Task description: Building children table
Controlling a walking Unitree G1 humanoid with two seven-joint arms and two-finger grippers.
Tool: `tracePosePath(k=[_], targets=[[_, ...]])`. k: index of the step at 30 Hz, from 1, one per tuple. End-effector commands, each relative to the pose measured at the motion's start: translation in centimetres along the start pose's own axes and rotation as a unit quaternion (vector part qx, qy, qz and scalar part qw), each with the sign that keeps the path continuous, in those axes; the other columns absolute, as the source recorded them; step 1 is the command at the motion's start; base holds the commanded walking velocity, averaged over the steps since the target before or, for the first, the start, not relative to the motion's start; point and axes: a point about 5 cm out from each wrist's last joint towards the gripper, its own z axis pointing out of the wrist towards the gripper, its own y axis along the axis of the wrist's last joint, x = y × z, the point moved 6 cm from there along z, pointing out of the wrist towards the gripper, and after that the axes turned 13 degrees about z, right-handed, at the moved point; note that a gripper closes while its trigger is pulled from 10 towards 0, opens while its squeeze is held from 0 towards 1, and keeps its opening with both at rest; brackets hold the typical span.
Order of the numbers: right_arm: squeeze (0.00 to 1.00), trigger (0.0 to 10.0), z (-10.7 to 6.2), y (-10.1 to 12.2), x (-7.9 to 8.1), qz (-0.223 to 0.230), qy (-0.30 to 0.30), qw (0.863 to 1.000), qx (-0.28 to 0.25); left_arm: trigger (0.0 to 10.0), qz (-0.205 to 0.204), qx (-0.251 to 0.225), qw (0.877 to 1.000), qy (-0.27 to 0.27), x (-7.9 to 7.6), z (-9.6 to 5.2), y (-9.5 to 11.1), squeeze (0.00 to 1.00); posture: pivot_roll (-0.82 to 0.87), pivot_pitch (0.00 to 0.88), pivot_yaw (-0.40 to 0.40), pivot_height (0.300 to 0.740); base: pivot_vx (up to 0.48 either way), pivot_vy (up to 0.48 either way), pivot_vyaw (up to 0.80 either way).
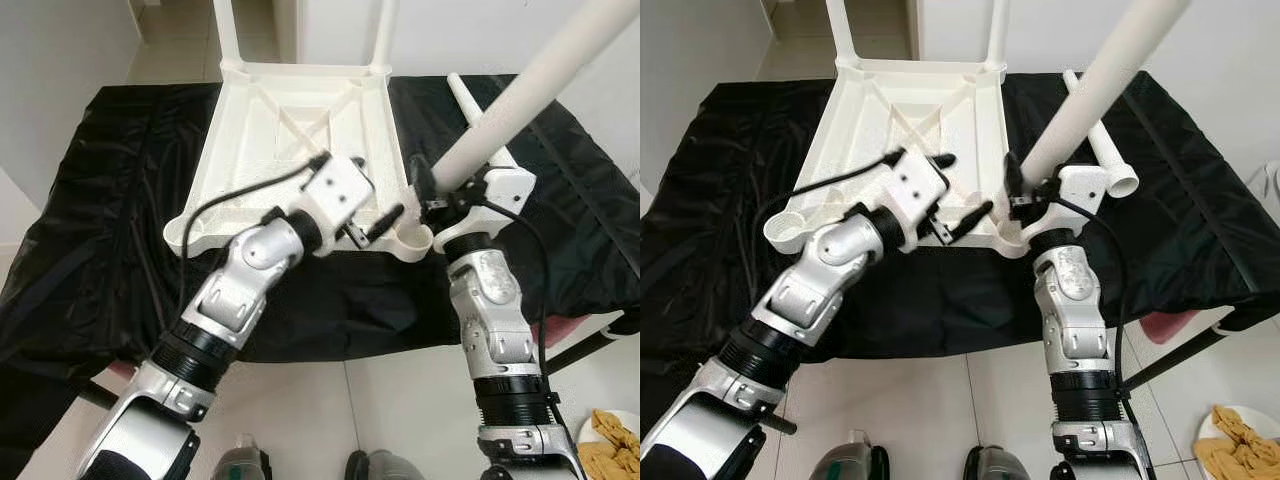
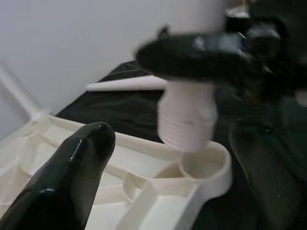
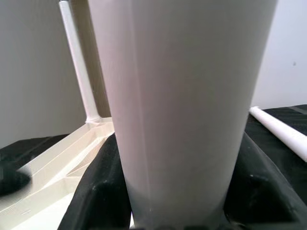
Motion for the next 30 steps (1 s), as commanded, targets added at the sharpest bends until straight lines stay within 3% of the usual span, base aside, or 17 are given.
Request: tracePosePath(k=[1,4,9,11,16,30], targets=[[0.0,10.0,0.1,0.6,0.1,-0.005,0.003,1.0,-0.012,10.0,0.009,0.008,1.0,-0.022,-1.1,0.0,-0.6,0.0,0.02,0.076,0.036,0.74,0.0,0.0,0.0],[0.0,10.0,0.2,0.7,0.0,-0.01,0.003,1.0,-0.013,10.0,0.012,0.013,0.999,-0.04,-2.0,0.1,-1.1,0.0,0.02,0.075,0.032,0.74,0.0,0.0,0.0],[0.0,10.0,0.6,0.9,0.2,-0.01,0.003,1.0,-0.015,10.0,-0.02,0.04,0.993,-0.111,-5.0,-0.2,-2.8,0.0,0.02,0.071,0.025,0.74,0.0,0.0,0.0],[0.0,10.0,0.6,1.0,0.3,-0.008,0.004,1.0,-0.016,10.0,-0.026,0.046,0.991,-0.119,-5.4,-0.2,-3.2,0.0,0.03,0.071,0.024,0.74,0.0,0.0,0.0],[0.0,10.0,0.7,0.9,0.8,-0.006,0.012,1.0,-0.013,10.0,-0.028,0.058,0.989,-0.13,-5.7,0.1,-3.9,0.0,0.03,0.068,0.014,0.74,0.0,0.0,0.0],[0.0,10.0,0.5,0.6,1.1,-0.006,0.024,1.0,-0.004,10.0,-0.025,0.056,0.99,-0.126,-4.5,2.1,-3.9,0.0,0.01,0.06,-0.001,0.74,0.0,0.0,0.0]])
